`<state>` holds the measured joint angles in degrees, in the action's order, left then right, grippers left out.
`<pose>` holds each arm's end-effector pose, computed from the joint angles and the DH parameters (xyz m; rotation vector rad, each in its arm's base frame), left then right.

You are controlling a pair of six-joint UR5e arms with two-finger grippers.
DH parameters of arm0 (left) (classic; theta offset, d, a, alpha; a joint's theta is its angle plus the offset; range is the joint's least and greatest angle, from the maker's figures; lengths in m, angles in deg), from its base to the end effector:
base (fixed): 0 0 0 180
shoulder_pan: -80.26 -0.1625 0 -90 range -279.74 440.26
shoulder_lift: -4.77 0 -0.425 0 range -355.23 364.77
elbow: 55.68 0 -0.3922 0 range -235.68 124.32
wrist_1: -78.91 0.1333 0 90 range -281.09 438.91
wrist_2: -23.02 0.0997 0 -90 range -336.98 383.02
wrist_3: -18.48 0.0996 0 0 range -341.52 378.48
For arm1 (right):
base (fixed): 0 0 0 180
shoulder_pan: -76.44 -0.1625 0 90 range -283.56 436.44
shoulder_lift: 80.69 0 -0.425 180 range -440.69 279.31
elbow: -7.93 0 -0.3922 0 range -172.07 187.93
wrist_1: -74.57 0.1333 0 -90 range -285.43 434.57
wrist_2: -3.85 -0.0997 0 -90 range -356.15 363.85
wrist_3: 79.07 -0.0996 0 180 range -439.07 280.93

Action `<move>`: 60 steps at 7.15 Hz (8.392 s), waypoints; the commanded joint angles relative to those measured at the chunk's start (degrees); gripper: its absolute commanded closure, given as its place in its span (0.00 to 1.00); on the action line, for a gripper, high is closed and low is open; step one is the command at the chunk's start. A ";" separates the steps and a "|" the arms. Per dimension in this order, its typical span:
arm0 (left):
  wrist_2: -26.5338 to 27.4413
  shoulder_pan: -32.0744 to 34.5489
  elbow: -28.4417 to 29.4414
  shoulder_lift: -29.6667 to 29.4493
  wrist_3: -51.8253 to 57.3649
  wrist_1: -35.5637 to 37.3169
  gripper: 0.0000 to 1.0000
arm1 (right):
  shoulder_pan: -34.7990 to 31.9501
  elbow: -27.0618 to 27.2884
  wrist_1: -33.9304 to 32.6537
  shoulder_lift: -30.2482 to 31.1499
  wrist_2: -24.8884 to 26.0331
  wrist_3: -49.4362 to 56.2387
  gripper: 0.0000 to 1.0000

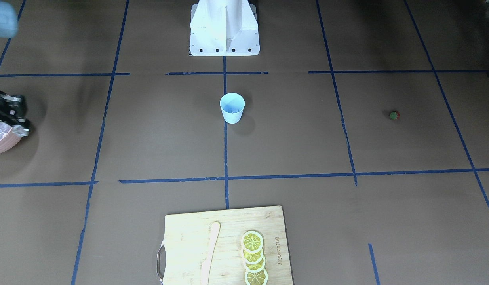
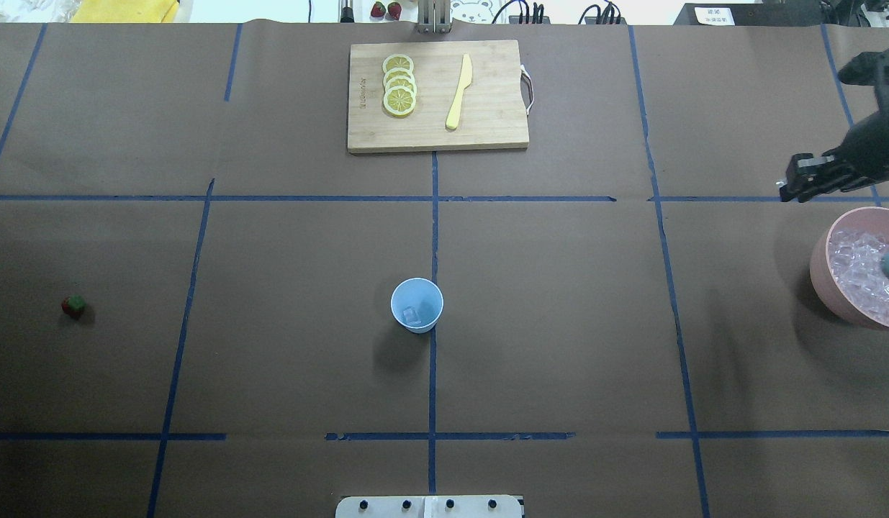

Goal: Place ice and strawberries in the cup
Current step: 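Carry the ice cube with the right gripper over the cup, then open the right gripper to drop the ice cube into the cup, then move the right gripper back to the pink bowl, then lower the right gripper into the bowl and grasp a third ice cube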

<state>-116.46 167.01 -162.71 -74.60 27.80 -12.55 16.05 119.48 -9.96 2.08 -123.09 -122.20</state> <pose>-0.0337 -0.4216 0.5870 0.1745 0.8568 0.2645 -0.1953 -0.4923 0.4050 0.0935 -0.8440 0.0290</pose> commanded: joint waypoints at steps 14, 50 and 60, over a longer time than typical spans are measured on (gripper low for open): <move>0.00 0.00 0.42 0.00 0.00 -0.03 0.00 | 39.03 -14.51 -19.54 -41.72 27.62 -39.48 0.01; -0.09 -0.44 0.15 0.00 0.09 0.06 0.00 | -4.91 -11.17 16.68 21.12 -0.51 32.93 0.85; -0.09 -0.44 0.07 0.00 0.09 -0.03 0.00 | -0.99 -0.97 4.64 1.03 -0.42 18.97 0.94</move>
<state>-116.54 166.57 -162.57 -74.60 27.88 -12.58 11.70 118.48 -4.98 7.99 -123.67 -95.50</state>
